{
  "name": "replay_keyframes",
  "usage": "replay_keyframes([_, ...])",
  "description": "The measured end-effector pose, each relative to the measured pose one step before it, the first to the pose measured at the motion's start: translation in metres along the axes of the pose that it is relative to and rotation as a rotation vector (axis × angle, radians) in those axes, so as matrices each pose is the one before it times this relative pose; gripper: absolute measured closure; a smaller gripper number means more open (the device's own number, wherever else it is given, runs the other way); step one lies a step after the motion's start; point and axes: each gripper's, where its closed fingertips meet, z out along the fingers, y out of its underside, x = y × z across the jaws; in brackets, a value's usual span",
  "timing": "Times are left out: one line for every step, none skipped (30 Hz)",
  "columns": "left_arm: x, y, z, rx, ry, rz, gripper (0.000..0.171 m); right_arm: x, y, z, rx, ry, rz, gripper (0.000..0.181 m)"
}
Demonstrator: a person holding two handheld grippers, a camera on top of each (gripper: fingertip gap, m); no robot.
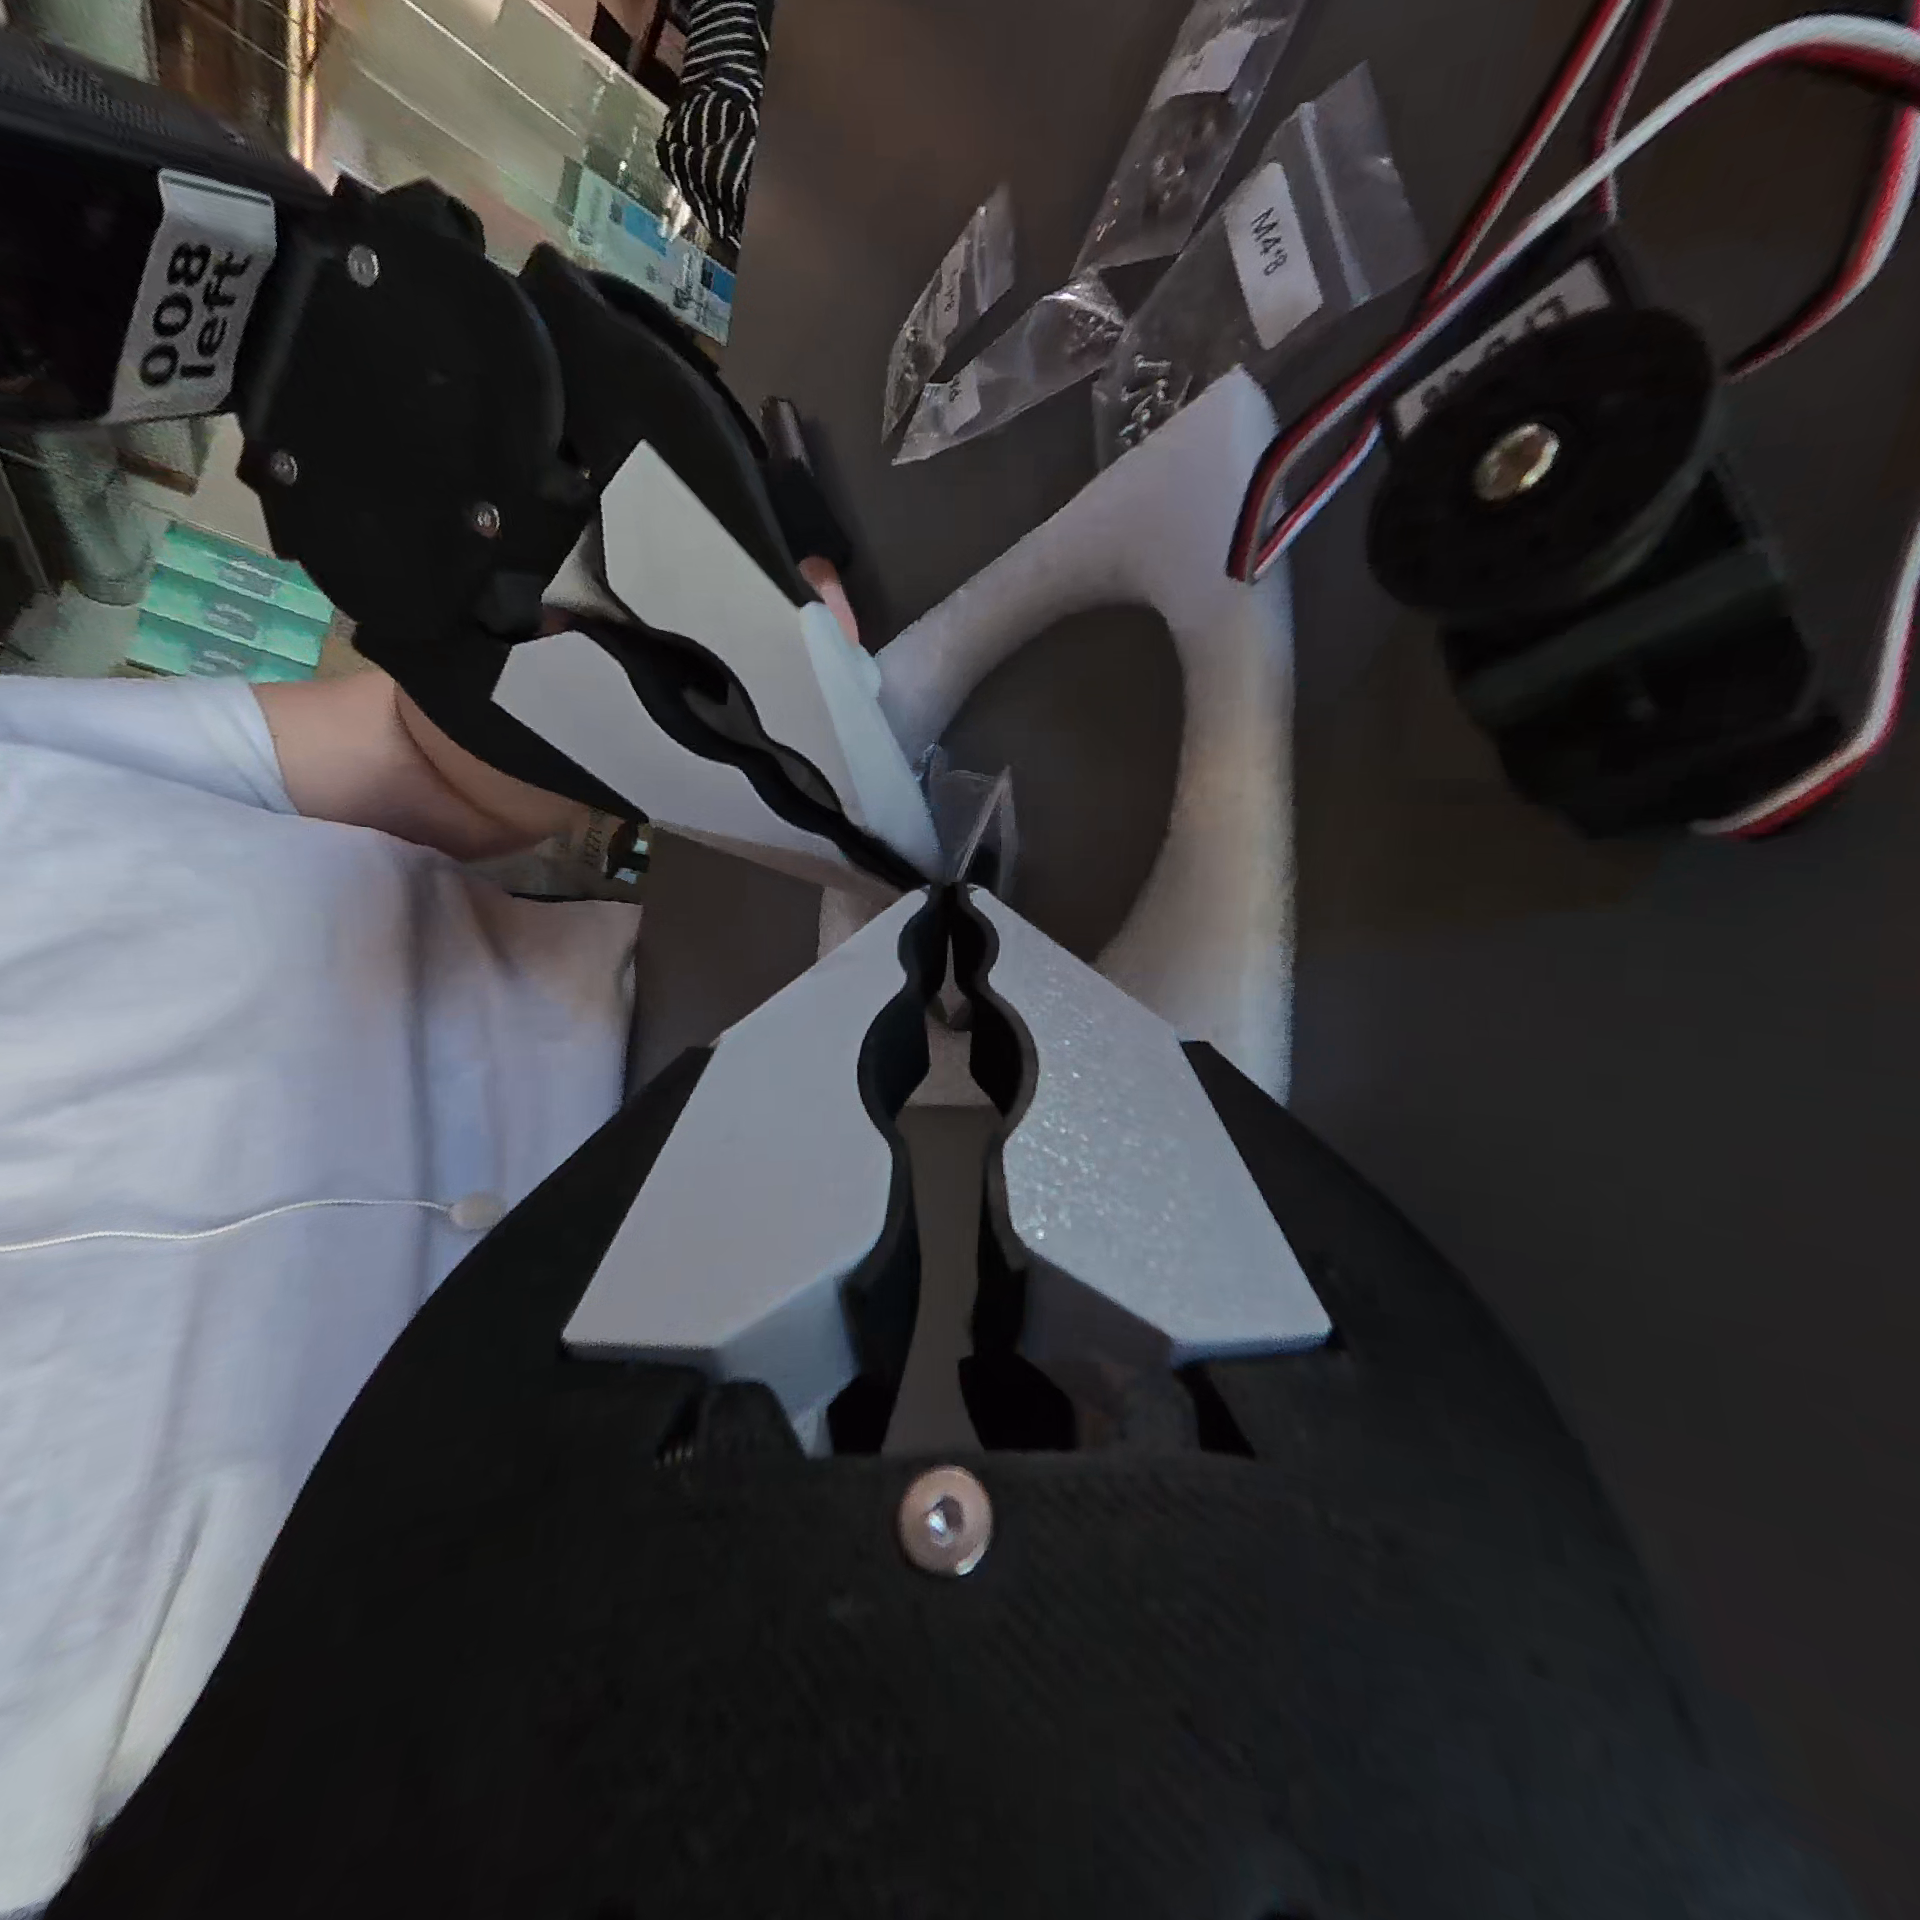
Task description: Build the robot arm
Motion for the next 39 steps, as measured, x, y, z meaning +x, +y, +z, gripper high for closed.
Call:
replay_keyframes([-0.00257, -0.00008, -0.00059, -0.00329, -0.0091, -0.009, 0.171, -0.00047, 0.00092, 0.0003, -0.0044, 0.0004, -0.0014, 0.181])
replay_keyframes([-0.0039, 0.00034, -0.0004, -0.00468, -0.0182, -0.0018, 0.171, 0.00015, 0.00067, 0.00026, -0.005, 0.0062, -0.0087, 0.181])
replay_keyframes([-0.0034, 0.00009, 0.00021, -0.00235, -0.0162, 0.0031, 0.171, 0.00007, 0.00018, 0.00032, -0.0026, 0.0047, -0.0086, 0.181])
replay_keyframes([-0.00066, -0.00097, 0.00048, 0.00416, 0.0005, 0.0008, 0.171, 0.00044, 0.00001, 0.00037, -0.0018, 0.0032, 0.0004, 0.181])
replay_keyframes([0.00039, -0.00092, 0.00083, 0.00146, 0.0055, -0.0015, 0.171, -0.00016, -0.00022, 0.00032, -0.0011, -0.0013, 0.0019, 0.181])
replay_keyframes([-0.0005, -0.00075, 0.00043, -0.00033, -0.002, -0.0004, 0.171, 0.00021, -0.00028, 0.00013, 0.0006, 0.0005, -0.0008, 0.181])
replay_keyframes([-0.00116, -0.00066, 0.00042, -0.00081, -0.0078, 0.0015, 0.171, -0.00001, -0.00032, 0.00015, 0.0009, -0.001, -0.0008, 0.181])
replay_keyframes([-0.00082, -0.0008, 0.00044, 0.00017, -0.0073, 0.0049, 0.171, -0.00005, 0.0001, -0.00002, -0.0004, 0.0003, -0.003, 0.181])
replay_keyframes([-0.00039, -0.0008, 0.00061, 0.00093, -0.0066, 0.0072, 0.171, -0.00018, 0.0004, 0.00026, -0.0029, 0.0023, -0.0132, 0.181])
replay_keyframes([-0.00006, -0.0007, 0.0006, 0.00233, -0.0053, 0.0062, 0.171, -0.00056, 0.00107, 0.00026, -0.0089, 0.0047, -0.0276, 0.181])
replay_keyframes([-0.00034, -0.0008, 0.00065, 0.00492, -0.0062, 0.0025, 0.171, -0.00041, 0.00172, 0.00037, -0.0132, 0.0117, -0.0386, 0.179])
replay_keyframes([-0.00044, -0.00076, 0.00052, 0.00682, -0.0072, 0.0003, 0.171, -0.00077, 0.0016, 0.00043, -0.0138, 0.0154, -0.046, 0.174])
replay_keyframes([0.0, -0.00033, 0.00029, 0.00584, -0.0073, 0.0049, 0.171, -0.00099, 0.00101, 0.00027, -0.0114, 0.0203, -0.0556, 0.169])
replay_keyframes([0.00011, 0.00017, 0.00004, 0.0038, -0.0087, 0.0134, 0.171, 0.00001, 0.00089, 0.0003, -0.0103, 0.0307, -0.0632, 0.164])
replay_keyframes([0.00023, 0.00018, -0.00009, 0.00324, -0.0096, 0.0172, 0.171, 0.001, 0.00069, 0.00026, -0.0084, 0.0364, -0.0632, 0.161])
replay_keyframes([0.00037, 0.00001, 0.0001, 0.00341, -0.0083, 0.0165, 0.171, 0.00111, 0.00031, 0.00068, -0.0082, 0.0344, -0.0632, 0.159])
replay_keyframes([0.00069, 0.00011, 0.00014, 0.00225, -0.004, 0.0134, 0.171, 0.00096, -0.00028, 0.00101, -0.0056, 0.0313, -0.0581, 0.156])
replay_keyframes([0.00057, -0.00002, 0.0, 0.00085, -0.0005, 0.0065, 0.171, 0.00192, -0.00053, 0.00107, -0.0047, 0.0315, -0.0426, 0.154])
replay_keyframes([0.00058, -0.00016, 0.00013, 0.00008, 0.0033, -0.0003, 0.171, 0.00128, -0.00018, 0.00106, -0.0067, 0.02, -0.0285, 0.153])
replay_keyframes([0.00036, -0.00011, 0.00021, 0.00009, 0.0038, -0.0033, 0.171, -0.00025, -0.00026, 0.00106, -0.0036, 0.0034, -0.017, 0.152])
replay_keyframes([0.00012, -0.00012, 0.00003, 0.00137, 0.003, -0.0014, 0.171, -0.00078, -0.00148, 0.00081, 0.0059, -0.0073, -0.0058, 0.15])
replay_keyframes([0.00011, 0.00001, 0.00003, 0.00205, 0.0011, 0.0019, 0.171, 0.00006, -0.0016, 0.00024, 0.0083, -0.0064, 0.0014, 0.148])
replay_keyframes([0.00023, 0.00008, 0.0, 0.00159, 0.0002, 0.0043, 0.171, 0.00125, -0.00078, -0.00011, 0.0036, 0.0017, 0.0001, 0.146])
replay_keyframes([0.00015, 0.00001, -0.00002, 0.00055, -0.0011, 0.0043, 0.171, 0.00034, -0.00046, -0.00015, 0.0025, -0.0035, -0.0042, 0.146])
replay_keyframes([0.0, -0.00002, 0.00016, 0.00012, -0.0024, 0.0037, 0.171, -0.00077, -0.00033, 0.00007, 0.0001, -0.0117, 0.0014, 0.145])
replay_keyframes([-0.00008, -0.00017, 0.00014, 0.00016, -0.0024, 0.0005, 0.171, -0.0004, 0.0001, -0.00013, -0.0038, -0.0122, 0.0135, 0.144])
replay_keyframes([-0.00016, -0.00015, 0.0001, 0.00053, -0.0012, -0.0031, 0.171, -0.00137, 0.00002, -0.0002, -0.0059, -0.0201, 0.0185, 0.142])
replay_keyframes([-0.00016, -0.00026, 0.00018, 0.00071, -0.0007, -0.0048, 0.171, -0.00109, 0.0, -0.00012, -0.0036, -0.0179, 0.0101, 0.141])
replay_keyframes([-0.00043, -0.00008, 0.00004, 0.00056, -0.0024, -0.0058, 0.171, -0.00081, -0.00019, -0.00013, 0.0012, -0.0129, 0.0021, 0.141])
replay_keyframes([-0.00046, -0.00018, 0.00011, 0.00071, -0.0055, -0.0058, 0.171, -0.00131, 0.00037, -0.00005, -0.0016, -0.0115, 0.005, 0.141])
replay_keyframes([-0.00034, -0.00003, -0.00003, 0.00145, -0.0077, 0.0008, 0.171, -0.00128, 0.00086, 0.00036, -0.0066, -0.0056, 0.0031, 0.141])
replay_keyframes([0.00027, 0.00013, -0.00009, 0.00251, -0.0062, 0.0136, 0.171, -0.00085, 0.0007, 0.00054, -0.0055, 0.0022, -0.0036, 0.142])
replay_keyframes([0.00013, -0.00001, 0.00003, 0.00432, -0.007, 0.0112, 0.171, -0.00067, 0.00157, 0.00051, -0.0123, 0.0054, -0.0038, 0.143])
replay_keyframes([-0.00027, -0.0001, 0.00003, 0.00332, -0.0073, 0.0008, 0.171, -0.00035, 0.00085, 0.00021, -0.0093, 0.0093, -0.0046, 0.144])
replay_keyframes([-0.00076, -0.0001, 0.0002, 0.00276, -0.0088, -0.0039, 0.171, -0.00028, 0.00068, -0.00038, -0.0077, 0.0086, -0.0017, 0.144])
replay_keyframes([-0.00075, -0.00023, 0.00021, 0.00213, -0.0091, -0.0047, 0.171, -0.00029, 0.00093, -0.00082, -0.0089, 0.0068, 0.0038, 0.145])
replay_keyframes([-0.00057, -0.00008, 0.00016, 0.00054, -0.0082, -0.0025, 0.171, -0.00051, 0.00109, -0.00092, -0.0088, 0.0045, 0.0037, 0.146])
replay_keyframes([-0.00019, -0.00012, 0.00009, -0.00074, -0.0064, 0.003, 0.171, -0.001, 0.00157, -0.00089, -0.0112, 0.0008, 0.0028, 0.15])
replay_keyframes([-0.00025, -0.0001, 0.00012, 0.00069, -0.0064, 0.0052, 0.171, -0.00188, 0.00256, -0.00094, -0.0165, -0.0045, 0.0017, 0.155])
